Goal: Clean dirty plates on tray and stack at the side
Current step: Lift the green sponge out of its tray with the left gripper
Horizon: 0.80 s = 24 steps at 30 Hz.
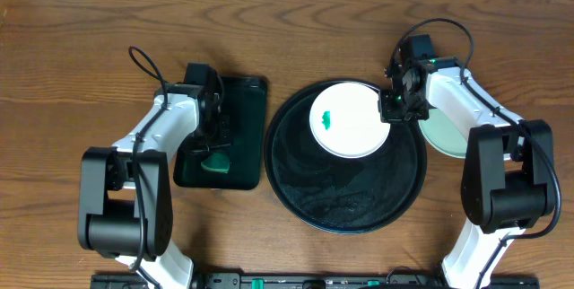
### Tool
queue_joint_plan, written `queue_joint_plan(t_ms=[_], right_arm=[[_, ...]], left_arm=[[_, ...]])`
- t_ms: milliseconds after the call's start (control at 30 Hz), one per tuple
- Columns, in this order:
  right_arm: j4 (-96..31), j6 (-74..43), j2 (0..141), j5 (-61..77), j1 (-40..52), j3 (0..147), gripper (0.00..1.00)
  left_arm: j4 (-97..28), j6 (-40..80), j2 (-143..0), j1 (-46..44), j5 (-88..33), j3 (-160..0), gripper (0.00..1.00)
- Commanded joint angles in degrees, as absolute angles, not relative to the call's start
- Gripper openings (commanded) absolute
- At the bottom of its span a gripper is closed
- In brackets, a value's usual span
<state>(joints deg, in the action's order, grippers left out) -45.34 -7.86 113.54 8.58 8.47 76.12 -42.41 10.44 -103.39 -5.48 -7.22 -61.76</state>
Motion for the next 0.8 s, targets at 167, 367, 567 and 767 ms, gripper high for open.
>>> queue_joint_plan(t_ms=[167, 367, 567, 767], right_arm=[[-45.41, -7.64, 113.56, 9.32, 8.73, 75.96, 0.01], [-45.43, -7.64, 113.56, 9.32, 8.73, 75.96, 0.01], [-45.71, -7.64, 113.56, 9.30, 8.73, 75.96, 0.01], [-45.84, -7.64, 113.56, 9.32, 8.73, 75.96, 0.01]], left_arm=[[-43.33, 10.09, -94.26, -5.56, -7.94, -63.07, 0.07], [-42.72, 10.11, -88.49, -5.56, -7.92, -63.05, 0.07], [-42.85, 10.11, -85.69, -5.56, -7.94, -63.05, 0.07], [-43.24, 10.11, -85.71, -5.56, -7.94, -63.02, 0.07]])
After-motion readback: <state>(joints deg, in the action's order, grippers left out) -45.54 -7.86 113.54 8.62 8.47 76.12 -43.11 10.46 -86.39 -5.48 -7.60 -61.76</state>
